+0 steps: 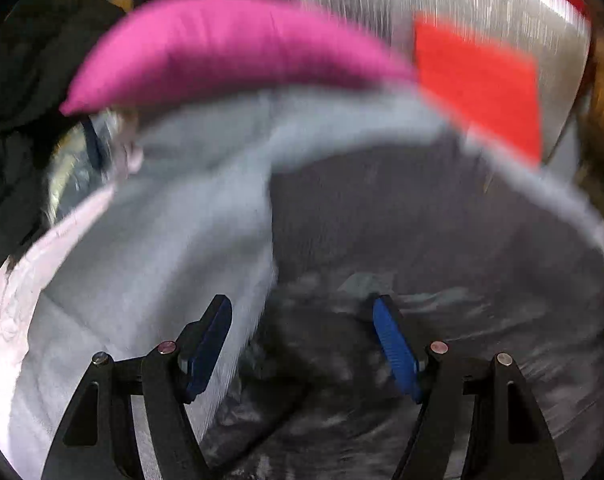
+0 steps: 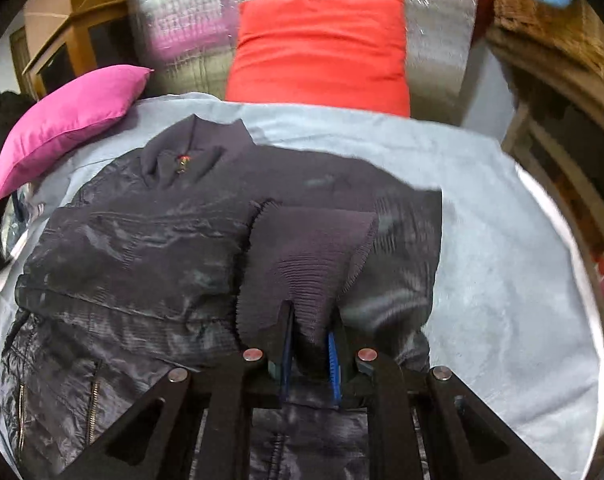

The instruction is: Fold large clothes

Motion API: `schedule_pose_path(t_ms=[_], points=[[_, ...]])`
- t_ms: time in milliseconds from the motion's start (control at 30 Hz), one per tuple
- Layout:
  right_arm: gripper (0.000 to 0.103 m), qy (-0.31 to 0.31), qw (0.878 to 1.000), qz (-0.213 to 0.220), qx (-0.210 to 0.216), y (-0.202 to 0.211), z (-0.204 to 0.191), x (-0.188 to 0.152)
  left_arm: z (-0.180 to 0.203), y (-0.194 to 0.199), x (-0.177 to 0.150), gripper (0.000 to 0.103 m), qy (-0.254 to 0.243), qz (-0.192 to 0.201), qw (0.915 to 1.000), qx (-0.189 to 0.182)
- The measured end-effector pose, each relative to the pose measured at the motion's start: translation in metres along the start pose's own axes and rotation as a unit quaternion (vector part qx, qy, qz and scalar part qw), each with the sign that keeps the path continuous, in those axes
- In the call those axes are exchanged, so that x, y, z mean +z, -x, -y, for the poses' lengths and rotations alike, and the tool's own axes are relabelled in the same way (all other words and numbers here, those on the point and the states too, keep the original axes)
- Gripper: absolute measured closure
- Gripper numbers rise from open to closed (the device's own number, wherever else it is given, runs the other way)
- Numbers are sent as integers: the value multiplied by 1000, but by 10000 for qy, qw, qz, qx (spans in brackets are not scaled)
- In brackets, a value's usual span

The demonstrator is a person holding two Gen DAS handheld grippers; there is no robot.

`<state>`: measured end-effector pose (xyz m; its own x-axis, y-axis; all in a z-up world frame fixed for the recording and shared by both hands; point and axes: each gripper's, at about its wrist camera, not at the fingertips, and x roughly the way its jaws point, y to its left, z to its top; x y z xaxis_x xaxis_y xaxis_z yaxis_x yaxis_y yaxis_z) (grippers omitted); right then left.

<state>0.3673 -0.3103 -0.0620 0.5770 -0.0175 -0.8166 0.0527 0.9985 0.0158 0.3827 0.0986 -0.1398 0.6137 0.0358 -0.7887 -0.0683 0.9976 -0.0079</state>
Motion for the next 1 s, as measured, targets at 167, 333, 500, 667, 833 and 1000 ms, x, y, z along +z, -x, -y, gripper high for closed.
schedule_pose_path(t_ms=[167,333,500,667,833,1000], points=[[87,-192,9990,-265,300,-13,12,-9,-2,6,-4,28,-83,172,9997,159],[87,-617,9946,-113,831,3,25,8,7,50,15,28,5,943,9955,43],[84,-828,9883,-237,1260,15,39,15,47,54,21,28,-297,1079,9931,-355],[23,-1261,9818,-436,1354,3,63,-2,66,-9,7,27,-559,129,9982,-142],[23,-2003,9566,45,2117,6,90,11,70,-9,-3,26,-800,541,9953,67],[51,-1442,9752,-683,1536,-36,62,27,74,-10,-9,24,-855,651,9941,161]])
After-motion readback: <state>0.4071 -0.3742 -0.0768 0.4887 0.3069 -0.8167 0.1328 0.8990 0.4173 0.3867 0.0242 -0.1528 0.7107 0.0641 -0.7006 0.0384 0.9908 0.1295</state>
